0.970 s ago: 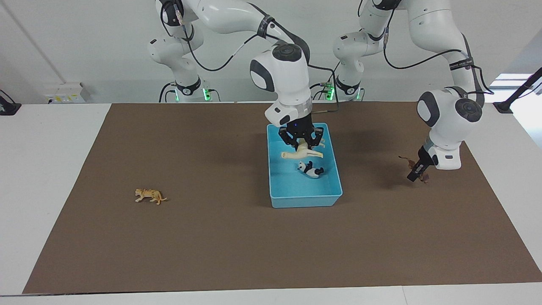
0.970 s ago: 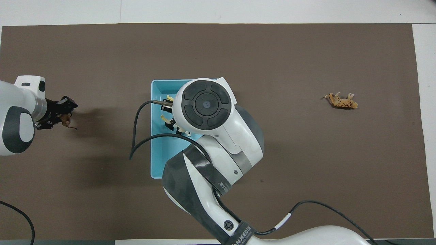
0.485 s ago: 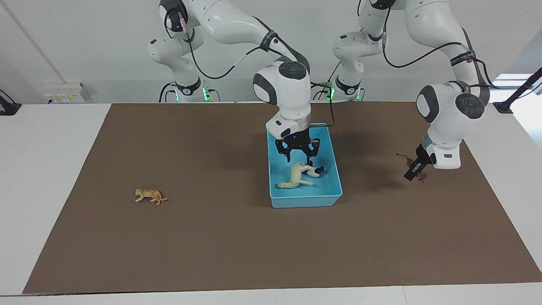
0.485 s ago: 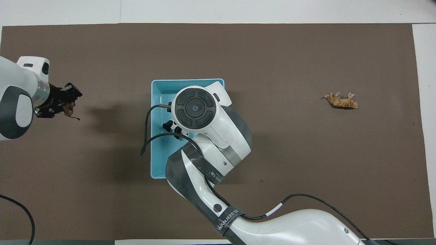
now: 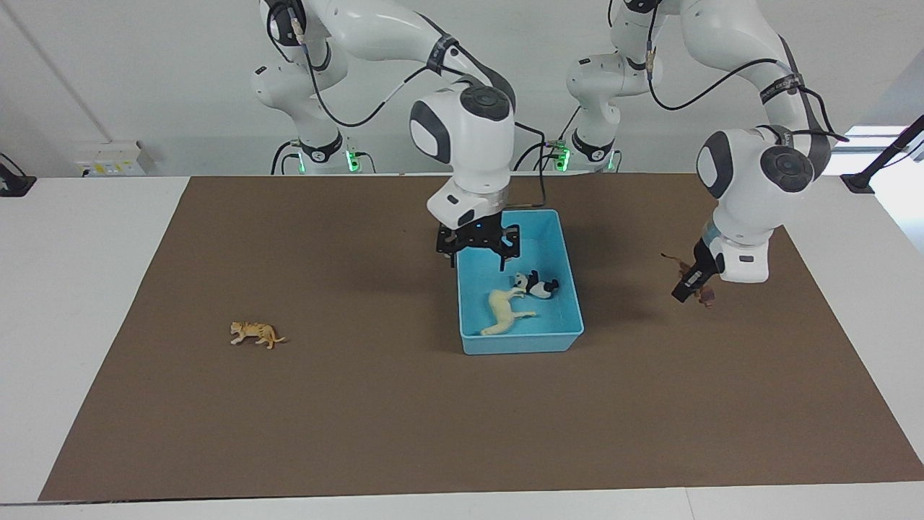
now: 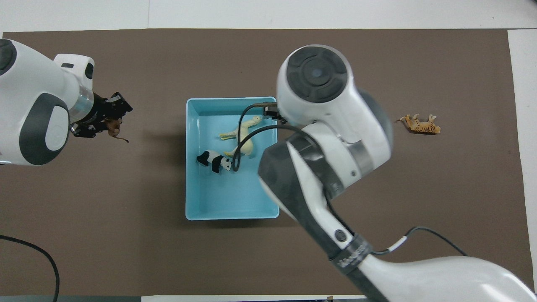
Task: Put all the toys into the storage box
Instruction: 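Place the horse in the box while the right gripper reaches the lion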
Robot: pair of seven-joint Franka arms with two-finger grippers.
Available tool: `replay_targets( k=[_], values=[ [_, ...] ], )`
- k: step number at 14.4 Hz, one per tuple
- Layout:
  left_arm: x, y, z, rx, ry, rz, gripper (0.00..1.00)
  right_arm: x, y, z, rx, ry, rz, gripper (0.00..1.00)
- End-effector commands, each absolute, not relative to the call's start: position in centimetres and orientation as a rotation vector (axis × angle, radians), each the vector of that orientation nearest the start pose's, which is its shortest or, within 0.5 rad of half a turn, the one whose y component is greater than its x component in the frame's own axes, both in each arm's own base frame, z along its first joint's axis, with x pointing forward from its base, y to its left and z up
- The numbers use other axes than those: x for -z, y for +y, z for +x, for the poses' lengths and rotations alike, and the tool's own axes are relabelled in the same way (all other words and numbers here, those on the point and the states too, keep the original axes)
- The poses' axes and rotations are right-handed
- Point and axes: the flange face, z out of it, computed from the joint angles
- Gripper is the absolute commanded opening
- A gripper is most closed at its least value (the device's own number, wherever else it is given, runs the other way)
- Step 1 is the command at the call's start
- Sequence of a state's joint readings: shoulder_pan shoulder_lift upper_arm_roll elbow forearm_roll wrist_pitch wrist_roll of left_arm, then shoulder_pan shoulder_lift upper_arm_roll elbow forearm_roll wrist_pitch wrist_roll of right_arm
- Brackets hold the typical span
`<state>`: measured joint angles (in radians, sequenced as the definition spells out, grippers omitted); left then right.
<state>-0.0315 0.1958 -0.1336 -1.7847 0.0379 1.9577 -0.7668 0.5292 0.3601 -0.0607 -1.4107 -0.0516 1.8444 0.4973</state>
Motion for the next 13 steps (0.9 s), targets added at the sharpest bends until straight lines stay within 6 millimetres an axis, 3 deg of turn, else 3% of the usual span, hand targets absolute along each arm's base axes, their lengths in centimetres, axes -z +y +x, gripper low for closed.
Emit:
replay_targets(
  k=[1, 3, 5, 6, 8, 10, 12, 13],
  values=[
    [-46.1, -15.2, 59.9, -0.067, -1.013, -3.037, 0.0, -51.9, 20.4, 62.9, 0.095, -0.246, -3.173, 1.0],
    [-46.3, -20.2, 58.9, -0.039, -1.066, -3.054, 0.0, -52.4, 13.8, 64.6, 0.097, -0.311, -3.17, 1.0],
    [-45.5, -24.4, 58.0, 0.043, -1.121, -3.11, 0.05, -51.8, 9.1, 65.4, 0.079, -0.368, -3.171, 1.0],
    [-45.2, -26.0, 57.1, 0.038, -1.116, -3.144, 0.08, -50.6, 7.5, 65.3, 0.061, -0.505, -3.149, 1.0],
    [-43.9, -28.4, 55.6, 0.023, -1.057, -3.166, 0.33, -48.9, 2.6, 65.1, 0.129, -0.555, -3.091, 1.0],
    [-43.2, -29.4, 54.6, 0.037, -1.032, -3.181, 0.97, -46.5, -0.3, 63.6, 0.127, -0.563, -3.059, 1.0],
    [-43.6, -30.0, 54.3, 0.033, -1.032, -3.181, 1.0, -44.0, -4.4, 62.2, 0.156, -0.495, -3.08, 1.0],
    [-43.9, -30.2, 54.4, 0.03, -1.059, -3.175, 1.0, -42.6, -5.0, 61.3, 0.115, -0.516, -3.073, 1.0]
  ],
)
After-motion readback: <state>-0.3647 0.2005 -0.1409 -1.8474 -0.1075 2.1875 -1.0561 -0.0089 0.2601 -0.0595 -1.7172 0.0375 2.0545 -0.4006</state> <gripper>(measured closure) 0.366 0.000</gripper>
